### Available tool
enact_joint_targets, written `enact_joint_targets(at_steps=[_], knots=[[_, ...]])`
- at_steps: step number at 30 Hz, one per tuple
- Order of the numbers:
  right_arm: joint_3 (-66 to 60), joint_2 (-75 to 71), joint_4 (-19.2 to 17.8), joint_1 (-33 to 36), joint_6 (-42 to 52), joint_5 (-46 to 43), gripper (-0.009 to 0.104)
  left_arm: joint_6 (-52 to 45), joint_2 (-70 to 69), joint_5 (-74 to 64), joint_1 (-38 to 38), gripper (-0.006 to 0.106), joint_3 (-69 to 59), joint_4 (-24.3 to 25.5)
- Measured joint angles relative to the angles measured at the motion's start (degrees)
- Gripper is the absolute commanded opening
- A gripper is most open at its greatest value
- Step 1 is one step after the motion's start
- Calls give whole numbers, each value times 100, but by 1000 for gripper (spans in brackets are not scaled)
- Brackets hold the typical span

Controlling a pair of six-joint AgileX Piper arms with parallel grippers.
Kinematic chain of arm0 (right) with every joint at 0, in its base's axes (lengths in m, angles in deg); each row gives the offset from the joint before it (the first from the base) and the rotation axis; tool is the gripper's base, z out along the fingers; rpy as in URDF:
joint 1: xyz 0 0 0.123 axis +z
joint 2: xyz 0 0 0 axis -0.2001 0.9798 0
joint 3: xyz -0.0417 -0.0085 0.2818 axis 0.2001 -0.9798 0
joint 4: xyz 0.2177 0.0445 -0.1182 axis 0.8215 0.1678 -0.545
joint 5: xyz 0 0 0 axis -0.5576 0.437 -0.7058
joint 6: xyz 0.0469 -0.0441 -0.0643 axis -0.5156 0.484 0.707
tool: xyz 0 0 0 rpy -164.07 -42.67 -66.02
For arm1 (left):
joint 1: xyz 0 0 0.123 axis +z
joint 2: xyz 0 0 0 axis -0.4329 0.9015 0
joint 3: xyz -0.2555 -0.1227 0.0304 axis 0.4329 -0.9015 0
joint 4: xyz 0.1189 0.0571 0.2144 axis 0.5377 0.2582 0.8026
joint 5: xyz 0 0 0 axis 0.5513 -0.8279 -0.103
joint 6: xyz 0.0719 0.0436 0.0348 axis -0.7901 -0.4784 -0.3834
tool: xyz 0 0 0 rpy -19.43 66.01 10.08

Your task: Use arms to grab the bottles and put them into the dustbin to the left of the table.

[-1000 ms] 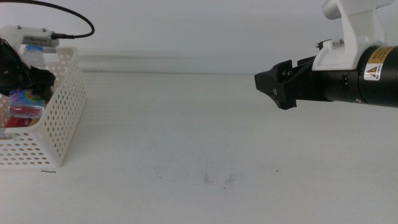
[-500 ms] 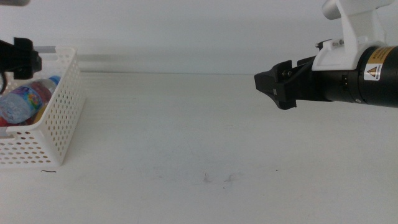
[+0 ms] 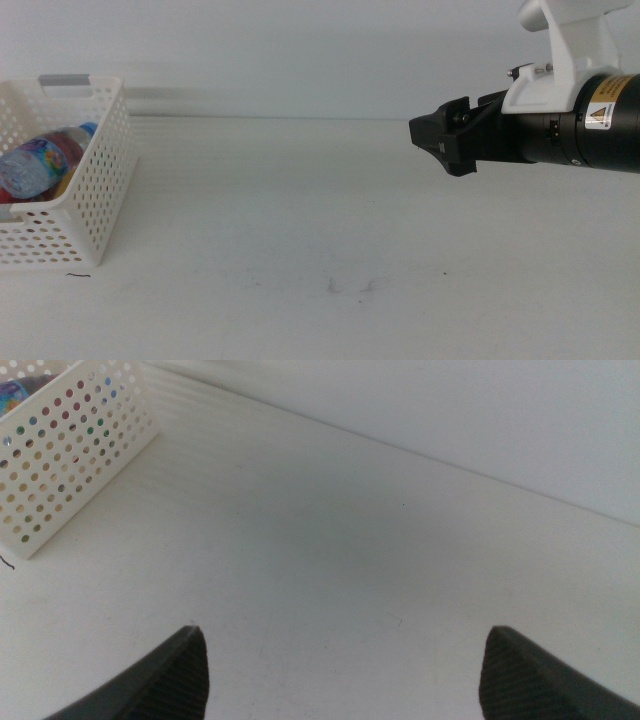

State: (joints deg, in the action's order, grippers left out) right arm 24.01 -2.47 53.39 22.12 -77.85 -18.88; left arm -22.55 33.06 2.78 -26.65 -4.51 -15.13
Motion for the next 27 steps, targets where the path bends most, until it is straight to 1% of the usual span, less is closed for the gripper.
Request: enact_joint_targets(at_steps=[6,14,18,22,25,26,27], knots=[[0,0,0,0,0,0,79,0,-505,0,0,94,0,0],[0,0,0,0,0,0,79,0,-755,0,0,94,0,0],[-307,-199,-119,0,0,-128,79,0,-758,0,0,94,0,0],[-969,-866,-484,-62,0,-354,79,0,-781,65,0,94,-73,-97],[-1749,-1620,-600,-385,0,-671,79,0,-1026,600,0,94,-573,-207],[-2827,-2989,-605,-1168,0,-877,79,0,-1809,1197,0,94,-1791,-303],[-3118,-3405,-591,-1393,0,-917,79,0,-1987,1234,0,94,-2076,-303]])
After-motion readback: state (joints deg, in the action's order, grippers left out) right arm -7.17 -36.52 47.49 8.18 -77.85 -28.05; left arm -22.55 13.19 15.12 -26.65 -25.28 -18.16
